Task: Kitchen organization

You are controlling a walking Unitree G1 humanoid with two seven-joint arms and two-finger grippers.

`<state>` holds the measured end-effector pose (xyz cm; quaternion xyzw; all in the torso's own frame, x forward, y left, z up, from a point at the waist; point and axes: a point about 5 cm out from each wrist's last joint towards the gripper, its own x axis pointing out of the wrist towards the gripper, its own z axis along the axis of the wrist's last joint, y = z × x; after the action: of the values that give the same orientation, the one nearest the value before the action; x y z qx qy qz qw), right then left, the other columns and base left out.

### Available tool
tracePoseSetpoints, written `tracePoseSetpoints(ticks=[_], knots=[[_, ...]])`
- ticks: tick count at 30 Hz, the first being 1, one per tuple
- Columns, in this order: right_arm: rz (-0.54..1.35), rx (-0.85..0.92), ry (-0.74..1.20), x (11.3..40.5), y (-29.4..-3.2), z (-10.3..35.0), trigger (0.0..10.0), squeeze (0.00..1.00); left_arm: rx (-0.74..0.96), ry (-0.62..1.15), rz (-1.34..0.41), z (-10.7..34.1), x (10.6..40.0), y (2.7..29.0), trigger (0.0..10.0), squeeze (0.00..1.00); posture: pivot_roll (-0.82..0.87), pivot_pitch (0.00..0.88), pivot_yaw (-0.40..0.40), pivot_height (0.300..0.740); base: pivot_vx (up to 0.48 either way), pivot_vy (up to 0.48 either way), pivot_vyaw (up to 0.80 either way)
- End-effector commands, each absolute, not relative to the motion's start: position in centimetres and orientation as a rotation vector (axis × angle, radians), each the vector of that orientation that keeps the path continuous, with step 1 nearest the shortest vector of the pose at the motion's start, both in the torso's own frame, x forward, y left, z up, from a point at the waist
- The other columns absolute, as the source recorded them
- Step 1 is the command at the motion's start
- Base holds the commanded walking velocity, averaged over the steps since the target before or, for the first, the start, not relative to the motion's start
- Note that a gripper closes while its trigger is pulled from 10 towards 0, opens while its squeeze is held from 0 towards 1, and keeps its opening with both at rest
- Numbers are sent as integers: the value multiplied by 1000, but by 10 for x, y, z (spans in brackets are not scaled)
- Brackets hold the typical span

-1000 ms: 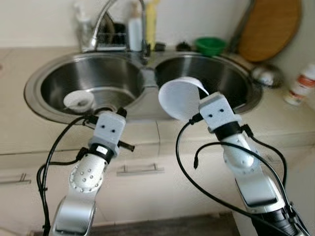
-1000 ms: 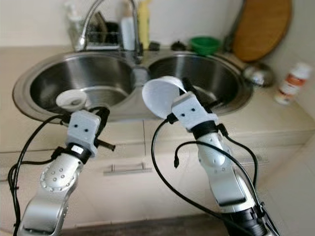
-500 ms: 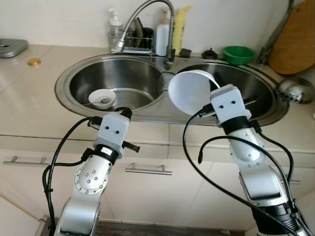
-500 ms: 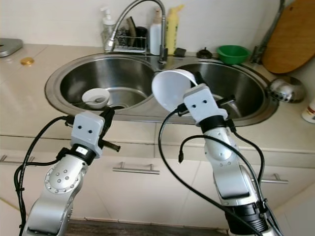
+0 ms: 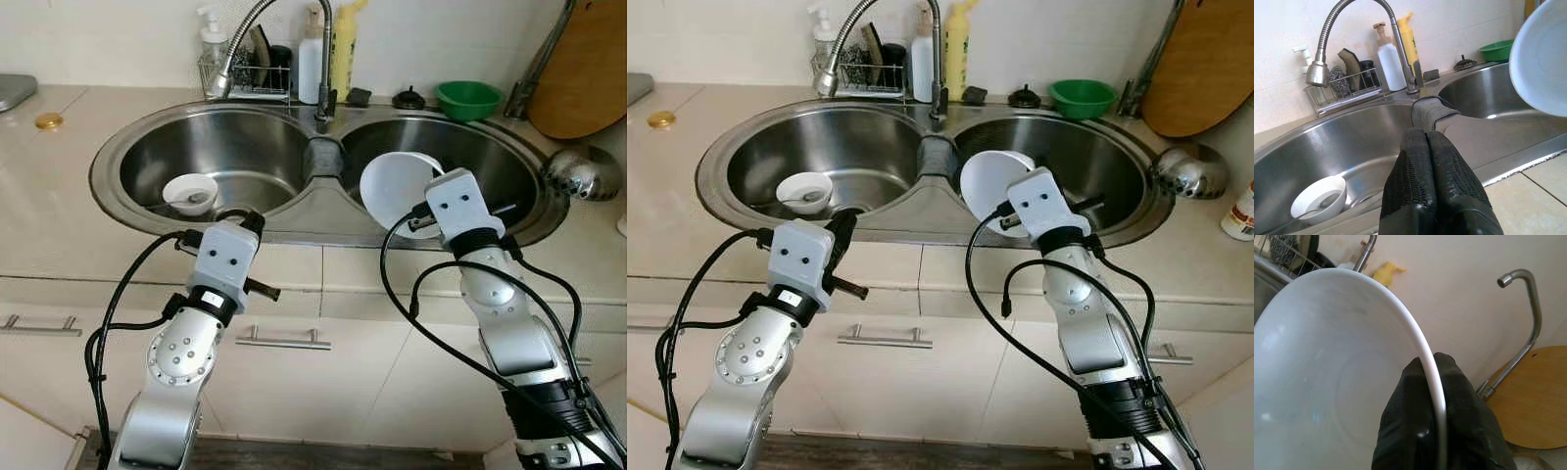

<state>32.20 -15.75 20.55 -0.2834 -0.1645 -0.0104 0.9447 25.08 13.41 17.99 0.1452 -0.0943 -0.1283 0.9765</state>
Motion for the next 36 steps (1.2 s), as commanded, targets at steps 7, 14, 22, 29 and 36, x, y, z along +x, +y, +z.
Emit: tracePoseSetpoints(ticks=[7, 14, 22, 29, 36], knots=[[-54, -602, -373, 335, -163, 215, 10000, 0, 288, -208, -269, 183, 251, 133, 10000, 0, 151, 0, -52, 740, 0, 0, 413], [-77, -675, -265, 363, -180, 201, 10000, 0, 288, -208, -283, 183, 252, 129, 10000, 0, 156, 0, -49, 740, 0, 0, 114], [-197, -759, -128, 382, -209, 193, 10000, 0, 289, -203, -288, 182, 251, 128, 10000, 0, 165, 0, -53, 740, 0, 0, 0], [-244, -792, -32, 392, -229, 188, 10000, 0, 290, -201, -295, 181, 251, 126, 10000, 0, 172, 0, -54, 740, 0, 0, 0], [-158, -782, 149, 395, -232, 175, 10000, 0, 290, -198, -301, 181, 250, 125, 10000, 0, 174, 0, -57, 740, 0, 0, 0]])
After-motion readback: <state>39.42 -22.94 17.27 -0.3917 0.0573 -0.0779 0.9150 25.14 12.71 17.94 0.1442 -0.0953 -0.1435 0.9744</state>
